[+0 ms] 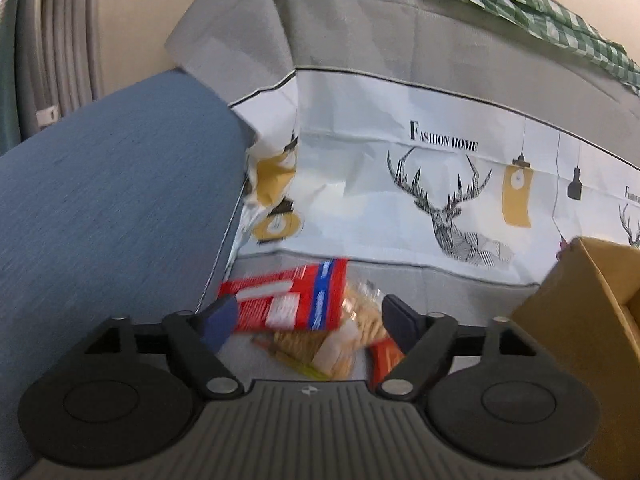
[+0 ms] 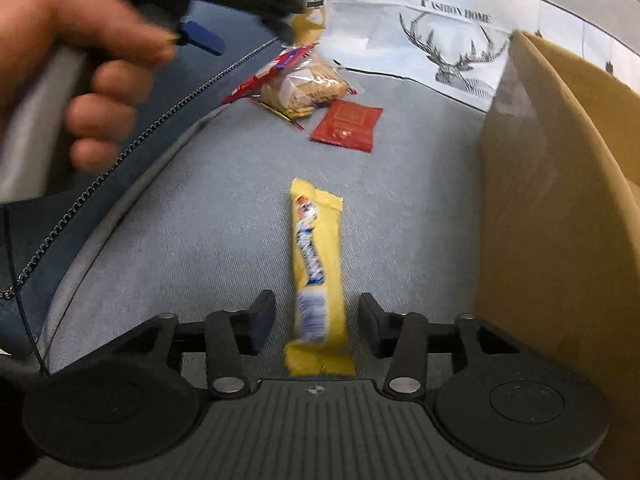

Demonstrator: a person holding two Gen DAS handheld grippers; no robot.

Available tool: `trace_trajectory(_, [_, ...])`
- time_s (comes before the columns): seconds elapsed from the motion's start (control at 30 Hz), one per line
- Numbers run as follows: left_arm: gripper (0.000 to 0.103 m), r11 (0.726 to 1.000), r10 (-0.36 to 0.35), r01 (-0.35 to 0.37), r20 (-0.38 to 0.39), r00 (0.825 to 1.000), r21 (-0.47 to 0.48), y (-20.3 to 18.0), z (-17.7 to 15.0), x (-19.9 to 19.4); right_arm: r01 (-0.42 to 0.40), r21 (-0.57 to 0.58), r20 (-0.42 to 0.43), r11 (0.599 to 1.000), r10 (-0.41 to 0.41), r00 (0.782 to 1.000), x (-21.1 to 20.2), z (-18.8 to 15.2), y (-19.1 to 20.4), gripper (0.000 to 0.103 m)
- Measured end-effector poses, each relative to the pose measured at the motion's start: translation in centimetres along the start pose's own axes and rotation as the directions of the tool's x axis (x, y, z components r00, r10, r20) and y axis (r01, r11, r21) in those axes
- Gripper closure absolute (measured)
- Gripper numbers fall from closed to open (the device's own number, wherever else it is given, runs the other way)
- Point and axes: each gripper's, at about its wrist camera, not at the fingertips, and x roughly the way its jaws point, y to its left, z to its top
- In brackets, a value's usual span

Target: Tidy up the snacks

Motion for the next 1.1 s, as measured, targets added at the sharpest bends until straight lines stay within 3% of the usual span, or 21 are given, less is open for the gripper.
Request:
trace_trajectory(0.13, [0.017, 0.998, 0.015, -0.015, 0.008, 1.0, 0.053, -2.0, 0.3, 2.2, -0.004, -0.011, 0.005, 1.0, 0.004, 1.0, 0.1, 0.1, 0.1, 0.05])
trace_trajectory(0.33, [0.015, 0.982, 0.1, -0.102, 0.021, 0.995, 0.161, -4.0, -0.2, 5.4, -0.017, -0.009, 0.004, 1.0, 0.017, 1.0, -0.1, 0.1, -0.1, 0.05])
trace_trajectory(0.4, [0.021, 0.977, 0.129, -0.126, -0.008, 0.992, 0.171, -3.9, -0.5, 6.4, -0.018, -0.014, 0.005, 1.0, 0.018, 1.0, 0.0, 0.1, -0.1, 0.05])
trace_trajectory(0.5, [0.036, 0.983, 0.089, -0.084, -0.022, 0.996, 0.164, -3.5, -0.9, 6.4, -0.02, -0.013, 0.006, 1.0, 0.02, 1.0, 0.0, 0.2, -0.2, 0.05])
trace_trajectory(0.57, [0.062, 0.977, 0.075, -0.073, -0.003, 0.997, 0.201, -3.9, -1.0, 5.8, -0.018, -0.014, 0.007, 1.0, 0.018, 1.0, 0.0, 0.1, -0.2, 0.05])
trace_trajectory(0.6, [0.067, 0.974, 0.065, -0.064, 0.002, 0.998, 0.219, -4.0, -1.1, 5.4, -0.018, -0.014, 0.008, 1.0, 0.018, 1.0, 0.1, 0.2, -0.2, 0.05])
trace_trajectory(0.7, [0.1, 0.972, 0.049, -0.049, 0.004, 0.999, 0.231, -4.1, -0.9, 4.3, -0.02, -0.017, 0.011, 1.0, 0.02, 1.0, 0.1, 0.2, -0.3, 0.05])
trace_trajectory(0.8, [0.102, 0.982, 0.044, -0.04, -0.017, 0.999, 0.183, -3.3, -0.7, 2.9, -0.022, -0.02, 0.018, 1.0, 0.022, 1.0, 0.0, 0.1, -0.3, 0.053])
trace_trajectory(0.93, [0.103, 0.988, 0.04, -0.036, -0.022, 0.999, 0.152, -2.4, -0.7, 0.4, -0.038, -0.027, 0.025, 0.999, 0.039, 0.999, -0.4, 0.0, -0.1, 0.076])
trace_trajectory(1.1, [0.103, 0.998, -0.007, 0.009, -0.037, 0.999, 0.062, -0.9, -0.9, -3.7, -0.044, -0.016, 0.035, 0.999, 0.044, 0.998, -0.4, -0.2, -0.3, 0.077])
